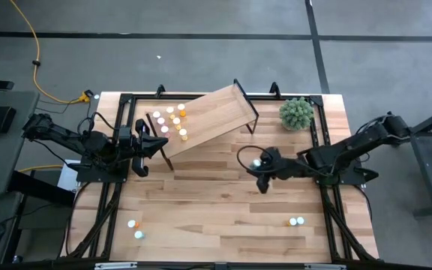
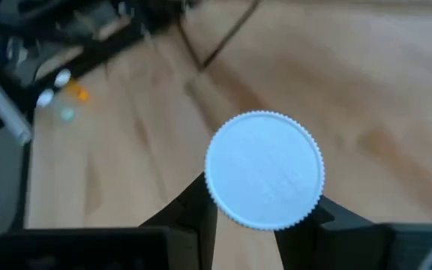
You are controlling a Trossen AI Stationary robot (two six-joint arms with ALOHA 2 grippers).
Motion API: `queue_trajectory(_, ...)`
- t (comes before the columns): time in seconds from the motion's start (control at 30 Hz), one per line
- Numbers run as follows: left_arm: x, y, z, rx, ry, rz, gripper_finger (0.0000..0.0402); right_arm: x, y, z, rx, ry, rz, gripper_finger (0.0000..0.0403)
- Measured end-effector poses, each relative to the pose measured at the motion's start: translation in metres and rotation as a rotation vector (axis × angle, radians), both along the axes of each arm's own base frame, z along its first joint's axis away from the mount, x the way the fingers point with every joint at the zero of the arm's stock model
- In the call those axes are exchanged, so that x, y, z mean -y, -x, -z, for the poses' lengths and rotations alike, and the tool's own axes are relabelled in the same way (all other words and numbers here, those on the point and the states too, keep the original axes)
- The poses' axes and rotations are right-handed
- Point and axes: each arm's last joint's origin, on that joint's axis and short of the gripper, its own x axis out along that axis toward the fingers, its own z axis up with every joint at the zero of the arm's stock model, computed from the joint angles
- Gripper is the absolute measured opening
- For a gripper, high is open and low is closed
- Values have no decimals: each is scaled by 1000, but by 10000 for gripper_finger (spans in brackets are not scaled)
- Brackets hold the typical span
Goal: Pick and place medicine bottles onto shelf by color
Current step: Put the top right blue pill bottle on the shelf
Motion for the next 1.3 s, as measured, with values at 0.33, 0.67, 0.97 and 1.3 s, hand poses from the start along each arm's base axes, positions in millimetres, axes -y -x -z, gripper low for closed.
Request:
queue_trajectory(0.33, 0, 0, 0, 12, 26, 6, 0, 41, -57, -8, -64, 38, 98, 90)
queue_trajectory(0.67, 0, 0, 0, 14, 26, 6, 0, 97, -109, -38, -181, 67, 259, 90)
queue_trajectory(0.97, 0, 0, -1, 17, 27, 6, 0, 130, -116, -53, -343, 55, 421, 90)
queue_trajectory(1.3, 0, 0, -1, 17, 27, 6, 0, 163, -119, -32, -382, -120, 516, 90)
